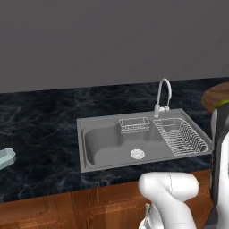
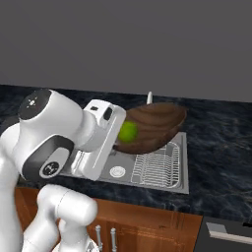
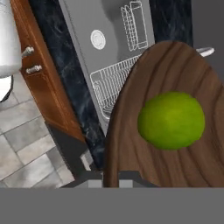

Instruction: Pick the lime from the sink and place it in the bowl. Then pick the bowl and place it in the microwave. Then close the microwave door and press the start button.

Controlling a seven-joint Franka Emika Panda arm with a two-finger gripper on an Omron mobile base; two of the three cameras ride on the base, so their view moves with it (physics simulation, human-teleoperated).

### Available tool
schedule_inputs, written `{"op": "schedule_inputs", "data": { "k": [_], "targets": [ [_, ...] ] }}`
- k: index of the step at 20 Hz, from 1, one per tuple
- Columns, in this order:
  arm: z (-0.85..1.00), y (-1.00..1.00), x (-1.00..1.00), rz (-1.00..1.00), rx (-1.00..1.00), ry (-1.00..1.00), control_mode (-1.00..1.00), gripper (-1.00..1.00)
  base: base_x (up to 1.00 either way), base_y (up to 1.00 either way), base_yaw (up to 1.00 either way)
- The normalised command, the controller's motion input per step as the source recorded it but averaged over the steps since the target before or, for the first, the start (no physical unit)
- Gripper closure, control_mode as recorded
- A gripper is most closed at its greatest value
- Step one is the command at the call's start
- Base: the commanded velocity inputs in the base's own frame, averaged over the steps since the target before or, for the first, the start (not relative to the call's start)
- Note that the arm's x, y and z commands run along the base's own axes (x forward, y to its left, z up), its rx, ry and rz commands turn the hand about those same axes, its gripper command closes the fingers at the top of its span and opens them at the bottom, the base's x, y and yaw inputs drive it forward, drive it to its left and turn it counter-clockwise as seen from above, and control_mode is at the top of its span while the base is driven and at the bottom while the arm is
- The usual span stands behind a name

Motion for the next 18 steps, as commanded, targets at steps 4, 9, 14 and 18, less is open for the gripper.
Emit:
{"op": "schedule_inputs", "data": {
  "k": [4, 9, 14, 18],
  "targets": [
    [0.53, 0.96, -0.58, 0.22, 0.10, 0.00, -1.00, 1.00, 0.00, 0.00, 0.00],
    [0.03, 0.80, -0.23, 0.18, 0.19, -0.03, -1.00, 1.00, 0.00, 0.00, 0.00],
    [0.00, 0.73, 0.02, 0.04, 0.13, -0.05, -1.00, 1.00, 0.00, 0.00, 0.00],
    [-0.02, 0.25, 0.00, -0.06, 0.00, -0.01, -1.00, 1.00, 0.00, 0.00, 0.00]
  ]
}}
